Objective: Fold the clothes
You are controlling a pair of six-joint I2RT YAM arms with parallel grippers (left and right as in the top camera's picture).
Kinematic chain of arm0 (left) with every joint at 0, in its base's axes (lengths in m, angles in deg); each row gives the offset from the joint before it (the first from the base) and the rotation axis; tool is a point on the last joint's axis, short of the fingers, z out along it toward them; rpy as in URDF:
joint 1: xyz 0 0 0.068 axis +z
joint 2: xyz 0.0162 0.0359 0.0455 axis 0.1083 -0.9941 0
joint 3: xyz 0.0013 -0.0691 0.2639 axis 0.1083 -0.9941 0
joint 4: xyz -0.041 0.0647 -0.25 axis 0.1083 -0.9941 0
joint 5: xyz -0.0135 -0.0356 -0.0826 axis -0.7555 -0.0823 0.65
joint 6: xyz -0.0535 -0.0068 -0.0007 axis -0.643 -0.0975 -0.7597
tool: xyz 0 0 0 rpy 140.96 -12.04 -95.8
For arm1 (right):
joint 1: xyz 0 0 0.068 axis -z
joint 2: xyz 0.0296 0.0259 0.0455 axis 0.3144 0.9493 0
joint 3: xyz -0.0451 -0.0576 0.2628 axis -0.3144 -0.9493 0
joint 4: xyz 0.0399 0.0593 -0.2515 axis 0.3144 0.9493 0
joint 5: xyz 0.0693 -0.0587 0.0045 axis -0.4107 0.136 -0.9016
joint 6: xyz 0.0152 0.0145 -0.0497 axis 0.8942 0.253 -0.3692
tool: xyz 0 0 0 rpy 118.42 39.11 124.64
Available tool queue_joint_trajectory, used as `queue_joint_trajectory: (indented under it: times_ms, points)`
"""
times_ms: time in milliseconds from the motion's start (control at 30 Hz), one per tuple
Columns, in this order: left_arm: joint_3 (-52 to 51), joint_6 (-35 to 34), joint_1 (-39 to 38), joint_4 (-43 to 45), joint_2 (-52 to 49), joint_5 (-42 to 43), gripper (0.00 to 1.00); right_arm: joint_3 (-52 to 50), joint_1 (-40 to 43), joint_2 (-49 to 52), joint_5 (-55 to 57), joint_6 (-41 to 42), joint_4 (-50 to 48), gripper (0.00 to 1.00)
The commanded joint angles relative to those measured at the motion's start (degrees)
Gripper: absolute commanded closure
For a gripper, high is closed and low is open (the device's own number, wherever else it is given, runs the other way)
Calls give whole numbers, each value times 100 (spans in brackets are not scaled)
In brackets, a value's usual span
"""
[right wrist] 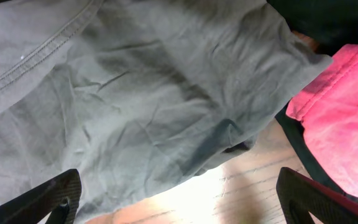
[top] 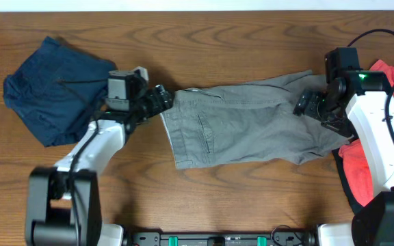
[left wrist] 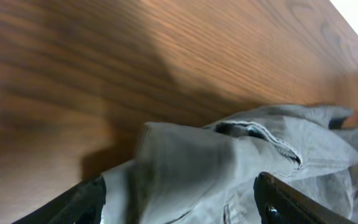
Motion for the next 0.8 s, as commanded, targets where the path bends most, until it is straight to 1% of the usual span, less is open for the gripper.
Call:
queue_joint_trajectory:
  times_ms: [0, 67, 100, 133, 167, 200, 233, 333, 433, 500, 533, 567, 667, 733, 767]
  points:
    - [74, 33, -210, 243, -210, 109, 23, 9, -33, -2, -74, -85, 39, 2]
    - [74, 31, -280, 297, -337, 103, 22, 9, -33, -2, -79, -85, 52, 2]
    - [72, 31, -289, 280, -402, 68, 24, 9, -33, -2, -98, -85, 59, 2]
    - [72, 33, -286, 223, -448, 50, 38, 9, -35, -2, -120, -83, 70, 2]
    - [72, 28, -269, 129, -490, -37, 58, 9, -33, -2, -138, -83, 76, 2]
    - [72, 31, -236, 28, -494, -101, 80, 9, -33, -2, -138, -83, 85, 3]
    - [72, -7, -175, -74, -487, -125, 94, 9, -33, -2, -138, -83, 83, 3]
    - [72, -330, 2, -404, -299, 44, 94, 9, -33, -2, -107, -83, -44, 3]
    - [72, -566, 138, -1027, 131, 282, 94, 9, -33, 11, -52, -199, -450, 5]
    - [72, -817, 164, -1764, 496, -22, 94, 9, -33, 20, -76, -293, -835, 6]
    - [72, -940, 164, -1989, 586, -219, 94, 9, -33, 20, -96, -319, -966, 7]
    - [72, -1071, 157, -2251, 686, -501, 94, 7, -33, 35, -138, -321, -1150, 10]
    - [70, -1080, 120, -2424, 697, -693, 94, 7, -44, 94, -380, -323, -1445, 16]
    - [70, -1086, 105, -2490, 651, -688, 92, 7, -66, 177, -511, -321, -1475, 26]
    - [70, -1086, 98, -2533, 625, -688, 92, 7, -83, 227, -566, -323, -1469, 35]
